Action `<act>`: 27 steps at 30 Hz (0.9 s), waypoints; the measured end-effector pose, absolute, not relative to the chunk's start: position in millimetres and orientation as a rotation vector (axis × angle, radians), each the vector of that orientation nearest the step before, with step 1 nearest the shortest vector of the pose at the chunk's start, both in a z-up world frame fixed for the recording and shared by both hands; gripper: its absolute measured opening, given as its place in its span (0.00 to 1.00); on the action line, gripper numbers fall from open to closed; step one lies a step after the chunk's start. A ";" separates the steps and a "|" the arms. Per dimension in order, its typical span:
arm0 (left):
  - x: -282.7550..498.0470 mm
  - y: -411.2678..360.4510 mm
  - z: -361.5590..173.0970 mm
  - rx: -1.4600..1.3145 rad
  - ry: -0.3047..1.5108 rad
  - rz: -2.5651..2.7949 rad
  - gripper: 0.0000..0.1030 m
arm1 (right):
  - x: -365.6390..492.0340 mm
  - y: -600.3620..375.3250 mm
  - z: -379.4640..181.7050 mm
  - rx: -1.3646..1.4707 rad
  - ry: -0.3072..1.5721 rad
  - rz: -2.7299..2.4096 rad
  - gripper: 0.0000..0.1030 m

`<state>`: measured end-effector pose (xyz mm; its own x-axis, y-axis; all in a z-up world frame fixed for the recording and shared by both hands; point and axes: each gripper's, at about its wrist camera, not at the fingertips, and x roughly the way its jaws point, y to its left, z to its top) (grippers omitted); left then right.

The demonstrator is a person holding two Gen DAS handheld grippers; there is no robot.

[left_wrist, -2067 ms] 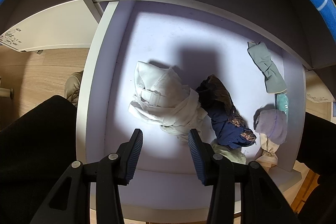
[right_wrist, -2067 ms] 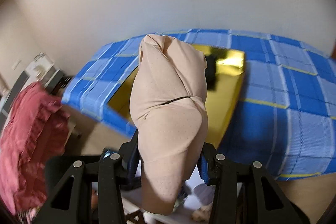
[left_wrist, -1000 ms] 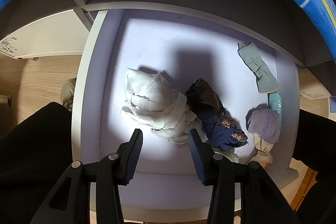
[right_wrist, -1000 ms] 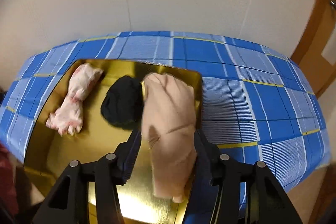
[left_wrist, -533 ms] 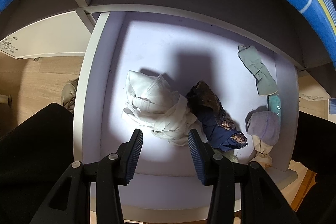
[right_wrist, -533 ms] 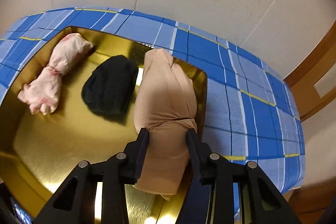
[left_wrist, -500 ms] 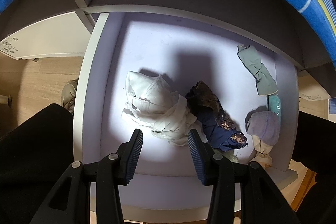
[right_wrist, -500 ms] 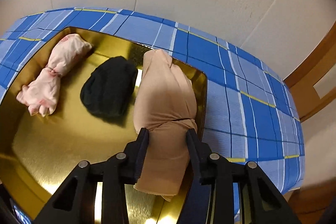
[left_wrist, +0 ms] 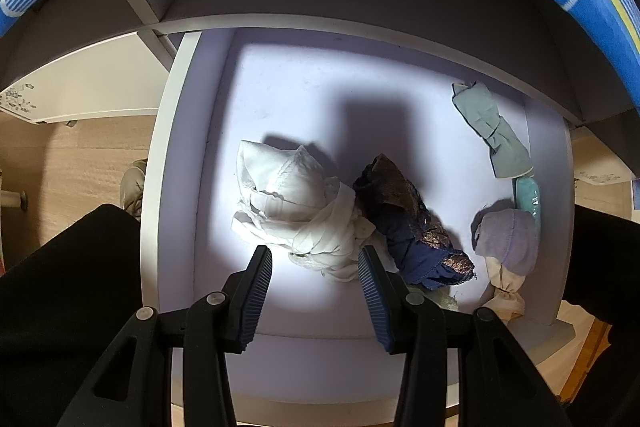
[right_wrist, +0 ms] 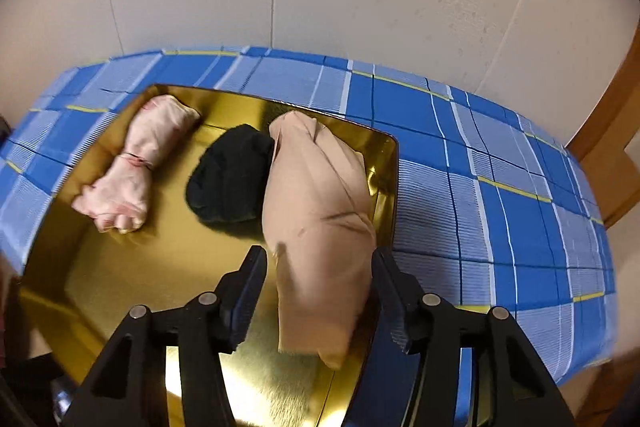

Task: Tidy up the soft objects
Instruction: 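Lower the beige stocking into the gold box and open the right gripper, then return the right tool over the drawer of clothes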

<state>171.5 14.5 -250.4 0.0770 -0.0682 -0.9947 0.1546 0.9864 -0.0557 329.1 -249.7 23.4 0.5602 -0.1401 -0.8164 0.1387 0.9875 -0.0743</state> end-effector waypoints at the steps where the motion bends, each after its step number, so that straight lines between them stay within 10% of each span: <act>1: 171.2 14.5 -250.6 0.073 1.485 -0.166 0.44 | 325.3 -249.4 25.1 0.005 0.955 -0.159 0.54; 27: 163.0 19.1 -276.2 0.127 1.550 -0.128 0.44 | 142.2 -284.2 -61.0 0.250 1.030 0.003 0.60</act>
